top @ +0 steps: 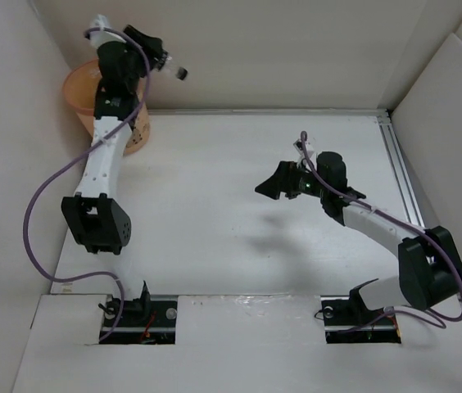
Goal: Put the plastic bottles in the bin
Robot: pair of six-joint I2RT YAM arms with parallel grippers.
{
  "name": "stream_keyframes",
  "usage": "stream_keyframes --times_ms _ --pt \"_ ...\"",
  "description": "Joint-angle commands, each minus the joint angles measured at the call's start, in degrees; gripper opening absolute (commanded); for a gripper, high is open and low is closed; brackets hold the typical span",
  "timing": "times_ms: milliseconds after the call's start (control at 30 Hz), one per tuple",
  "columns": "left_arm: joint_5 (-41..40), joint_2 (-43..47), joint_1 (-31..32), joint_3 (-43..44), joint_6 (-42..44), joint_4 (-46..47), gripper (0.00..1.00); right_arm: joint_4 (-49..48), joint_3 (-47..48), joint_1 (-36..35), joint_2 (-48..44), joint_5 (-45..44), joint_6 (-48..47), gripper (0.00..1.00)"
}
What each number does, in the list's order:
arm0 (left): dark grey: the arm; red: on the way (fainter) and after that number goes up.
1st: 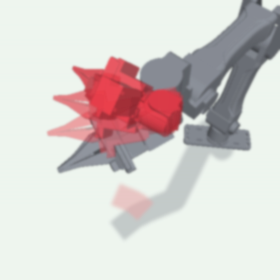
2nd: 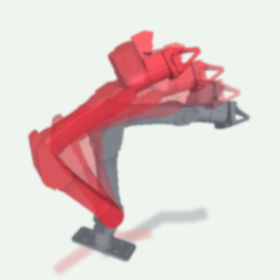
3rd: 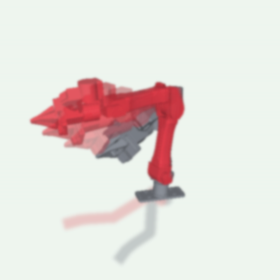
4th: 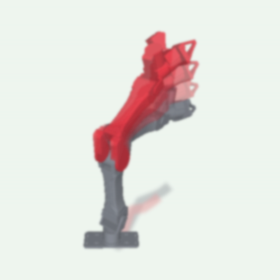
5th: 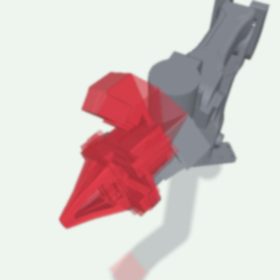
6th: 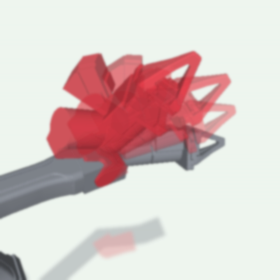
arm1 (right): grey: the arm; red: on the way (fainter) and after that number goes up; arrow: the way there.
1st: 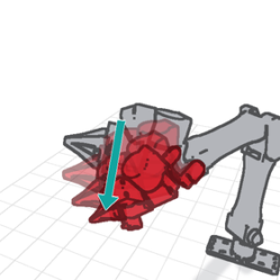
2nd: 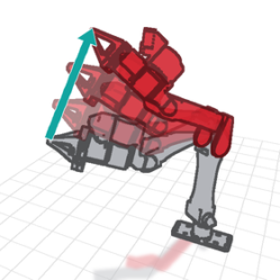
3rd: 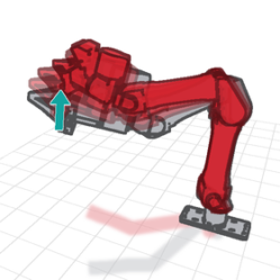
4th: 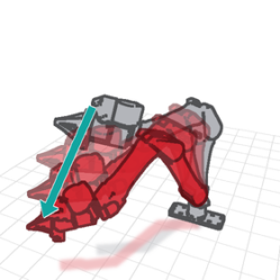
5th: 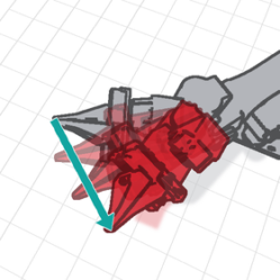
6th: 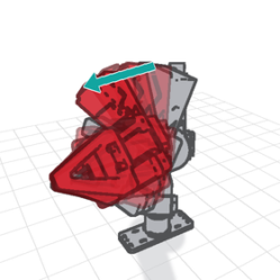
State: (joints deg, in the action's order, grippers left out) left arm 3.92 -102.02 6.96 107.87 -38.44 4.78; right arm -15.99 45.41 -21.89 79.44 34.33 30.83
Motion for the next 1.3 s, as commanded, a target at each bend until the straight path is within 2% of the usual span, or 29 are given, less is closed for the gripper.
stream_keyframes --times_ms 0,33,133,300,333,433,467,567,667,733,800,833,900,933,967,1067,1100,1167,1233,1267 --pt "-12.86 -5.18 -7.46 9.70 -0.50 -8.29 0.00 -1.50 -0.50 -1.75 -0.25 -1.27 -2.18 1.00" --pt "-15.06 -6.51 -8.62 13.46 -1.37 -9.34 0.00 -1.50 -1.10 -1.75 -0.25 -1.28 -2.18 1.00" --pt "-23.33 -10.91 -12.22 17.10 -1.99 -11.19 0.00 -1.50 -1.11 -2.27 -0.25 -0.23 -2.18 1.00" --pt "-28.80 -13.55 -15.83 16.58 -4.02 -9.27 0.00 -1.50 -1.63 -3.69 -2.09 -0.22 -2.88 1.00" --pt "-28.80 -15.04 -15.84 16.58 -3.32 -8.56 0.34 -1.50 -1.64 -4.38 -2.10 -0.22 -2.88 1.00" --pt "-30.90 -18.29 -15.84 22.54 -3.31 -12.85 0.91 -1.50 -1.64 -4.92 -3.32 0.57 -3.41 1.00" --pt "-31.86 -19.70 -16.36 23.69 -3.31 -14.69 1.00 -0.63 -1.64 -4.92 -4.20 -0.22 -3.41 1.00" --pt "-32.49 -19.71 -16.37 25.10 -1.99 -14.71 1.00 5.51 0.99 -6.23 -6.40 -5.13 -6.12 1.00" --pt "-31.09 -18.48 -16.37 26.59 2.48 -14.09 1.00 15.08 4.94 -7.64 -8.15 -16.37 -9.55 1.00" --pt "-28.10 -16.38 -16.37 29.92 4.59 -18.64 1.00 23.23 9.14 -9.03 -9.56 -26.55 -11.57 1.00" --pt "-24.86 -11.66 -16.37 28.81 5.65 -22.94 1.00 28.62 12.32 -11.06 -11.58 -35.16 -12.28 1.00" --pt "-24.15 -9.36 -15.15 27.14 6.70 -23.93 1.00 31.17 13.90 -12.11 -12.20 -43.82 -12.81 1.00" --pt "-24.14 -4.53 -13.39 20.21 8.46 -26.99 1.00 38.55 19.26 -14.93 -12.99 -50.47 -13.33 1.00" --pt "-25.53 0.19 -10.85 18.09 8.46 -31.36 1.00 40.84 20.93 -15.63 -12.99 -56.07 -13.34 1.00" --pt "-25.54 2.68 -9.52 12.42 8.46 -33.15 1.00 45.39 24.43 -16.34 -13.52 -58.21 -13.34 1.00" --pt "-25.55 14.88 -3.21 0.10 7.94 -33.00 1.00 51.21 28.58 -18.09 -14.05 -64.27 -12.20 1.00" --pt "-25.54 18.05 -1.62 -8.04 8.89 -32.21 1.00 53.93 30.16 -18.80 -15.01 -65.17 -11.59 1.00" --pt "-26.25 26.64 2.24 -14.85 8.81 -32.20 1.00 55.88 30.71 -18.80 -17.82 -65.79 -11.58 1.00" --pt "-28.35 31.68 3.06 -23.30 8.82 -32.72 1.00 58.42 31.93 -19.33 -21.23 -66.32 -11.58 1.00" --pt "-26.18 36.58 3.06 -25.67 8.82 -32.72 1.00 59.31 31.94 -19.33 -22.47 -66.32 -11.58 1.00"
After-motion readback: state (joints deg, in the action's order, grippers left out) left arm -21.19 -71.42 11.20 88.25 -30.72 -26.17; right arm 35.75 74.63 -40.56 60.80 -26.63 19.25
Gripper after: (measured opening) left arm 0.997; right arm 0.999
